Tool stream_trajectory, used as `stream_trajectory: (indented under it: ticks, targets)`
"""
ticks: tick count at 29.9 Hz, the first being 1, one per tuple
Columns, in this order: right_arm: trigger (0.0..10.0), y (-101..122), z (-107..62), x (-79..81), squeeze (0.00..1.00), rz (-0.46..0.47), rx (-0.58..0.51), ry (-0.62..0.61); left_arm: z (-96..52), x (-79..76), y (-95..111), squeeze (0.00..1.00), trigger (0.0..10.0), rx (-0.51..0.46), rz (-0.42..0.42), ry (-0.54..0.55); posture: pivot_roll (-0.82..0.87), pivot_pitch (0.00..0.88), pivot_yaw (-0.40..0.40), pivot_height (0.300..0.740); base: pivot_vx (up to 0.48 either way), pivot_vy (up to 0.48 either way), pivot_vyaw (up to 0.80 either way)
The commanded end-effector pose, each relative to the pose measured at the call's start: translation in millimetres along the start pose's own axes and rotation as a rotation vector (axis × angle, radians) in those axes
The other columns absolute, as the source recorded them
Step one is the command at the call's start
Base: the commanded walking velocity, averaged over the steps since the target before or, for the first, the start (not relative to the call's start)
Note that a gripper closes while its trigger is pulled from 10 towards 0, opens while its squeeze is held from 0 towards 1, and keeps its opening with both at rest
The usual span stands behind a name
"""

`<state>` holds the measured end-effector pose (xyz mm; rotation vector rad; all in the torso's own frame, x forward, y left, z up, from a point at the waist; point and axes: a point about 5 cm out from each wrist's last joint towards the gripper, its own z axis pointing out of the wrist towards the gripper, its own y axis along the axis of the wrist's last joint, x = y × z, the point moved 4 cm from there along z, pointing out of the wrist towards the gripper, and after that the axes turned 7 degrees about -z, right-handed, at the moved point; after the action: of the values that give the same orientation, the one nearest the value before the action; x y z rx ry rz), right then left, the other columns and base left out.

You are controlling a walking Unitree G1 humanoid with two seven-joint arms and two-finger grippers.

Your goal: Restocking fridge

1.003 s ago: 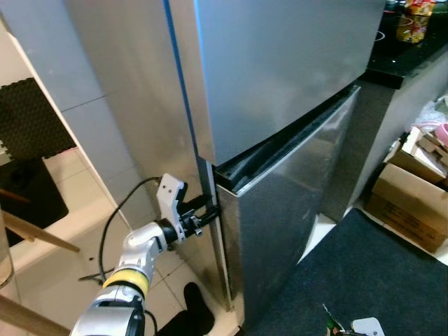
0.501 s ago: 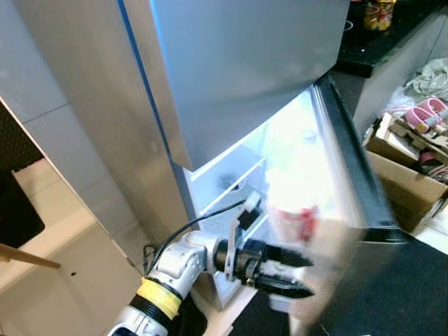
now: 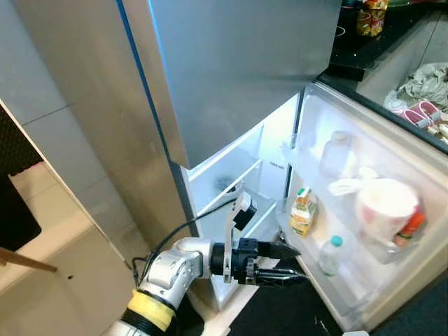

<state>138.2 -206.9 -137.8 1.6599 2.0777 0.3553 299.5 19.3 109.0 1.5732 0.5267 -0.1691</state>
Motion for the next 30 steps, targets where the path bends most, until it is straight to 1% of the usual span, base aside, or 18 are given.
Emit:
stream_trajectory:
  ticks: [1,2,3,4,5,7,8,9,11,12,14,16,20,21,25,26,28,30]
  targets:
    - [10.0,-7.7,-2.1,28.5,0.00,-0.028,0.014,0.081,-11.6,42.2,-16.8,0.00,10.0,0.026,0.069,0.337,-0.15,0.089,0.068,0.740,0.000,0.000,0.00]
    - [10.0,-4.1,-1.3,28.0,0.00,-0.032,0.004,0.068,-20.9,59.0,-28.6,0.00,10.0,0.037,0.047,0.476,-0.14,0.087,0.071,0.740,0.000,0.000,0.00]
    - [10.0,0.2,-0.2,27.7,0.00,-0.030,-0.005,0.052,-32.1,69.3,-43.3,0.00,10.0,0.048,0.028,0.577,-0.14,0.080,0.078,0.740,0.000,0.000,0.00]
    - [10.0,0.2,-0.2,27.7,0.00,-0.030,-0.005,0.052,-32.1,69.3,-43.3,0.00,10.0,0.048,0.028,0.577,-0.14,0.080,0.078,0.740,0.000,0.000,0.00]
    - [10.0,6.3,1.2,27.5,0.00,-0.029,-0.017,0.030,-48.9,79.0,-68.7,0.00,10.0,0.085,-0.030,0.700,-0.14,0.076,0.080,0.740,0.000,0.000,0.00]
    - [10.0,13.7,2.6,27.8,0.00,-0.030,-0.034,0.013,-74.1,86.1,-106.2,0.00,10.0,0.191,-0.077,0.864,-0.14,0.072,0.085,0.740,0.000,0.000,0.00]
    - [10.0,16.8,3.1,28.5,0.00,-0.027,-0.042,0.010,-85.4,86.8,-121.6,0.00,10.0,0.237,-0.094,0.927,-0.14,0.072,0.085,0.740,0.000,0.000,0.00]
    - [10.0,16.8,3.1,28.5,0.00,-0.027,-0.042,0.010,-85.4,86.8,-121.6,0.00,10.0,0.237,-0.094,0.927,-0.14,0.072,0.085,0.740,0.000,0.000,0.00]
    - [10.0,22.8,3.9,31.6,0.00,-0.020,-0.059,0.017,-103.8,83.1,-147.0,0.00,10.0,0.282,-0.147,1.011,-0.13,0.070,0.085,0.740,0.000,0.000,0.00]
    - [10.0,22.8,3.9,31.6,0.00,-0.020,-0.059,0.017,-103.8,83.1,-147.0,0.00,10.0,0.282,-0.147,1.011,-0.13,0.070,0.085,0.740,0.000,0.000,0.00]
    - [10.0,27.8,4.8,35.8,0.00,-0.048,-0.065,0.025,-121.5,75.7,-170.9,0.00,10.0,0.313,-0.182,1.083,-0.12,0.068,0.073,0.740,0.000,0.000,0.00]
    - [10.0,31.0,5.4,38.7,0.00,-0.089,-0.068,0.029,-130.9,71.5,-183.8,0.00,10.0,0.325,-0.188,1.132,-0.12,0.066,0.071,0.740,0.000,0.000,0.00]
    - [10.0,36.3,5.9,43.2,0.00,-0.154,-0.082,0.040,-137.5,69.7,-192.3,0.00,10.0,0.326,-0.198,1.174,-0.13,0.066,0.069,0.740,0.000,0.000,0.00]
    - [10.0,39.5,6.2,44.8,0.00,-0.179,-0.092,0.044,-137.4,70.2,-192.0,0.00,10.0,0.293,-0.203,1.190,-0.12,0.063,0.055,0.740,0.000,0.000,0.00]
    - [10.0,40.5,6.8,-11.3,0.00,-0.236,-0.101,0.021,-134.3,72.6,-187.1,0.00,10.0,0.225,-0.185,1.230,-0.11,0.058,0.027,0.740,0.000,0.000,0.00]
    - [10.0,40.5,6.8,-11.3,0.00,-0.236,-0.101,0.021,-134.3,72.6,-187.1,0.00,10.0,0.225,-0.185,1.230,-0.11,0.058,0.027,0.740,0.000,0.000,0.00]
    - [10.0,42.3,6.5,-21.4,0.00,-0.253,-0.102,0.017,-127.7,71.6,-186.3,0.00,10.0,0.212,-0.190,1.214,-0.11,0.056,0.012,0.740,0.000,0.000,0.00]
    - [10.0,41.9,6.6,-26.7,0.00,-0.246,-0.086,0.013,-120.5,70.2,-183.7,0.00,10.0,0.215,-0.153,1.179,-0.11,0.054,0.007,0.740,0.000,0.000,0.00]
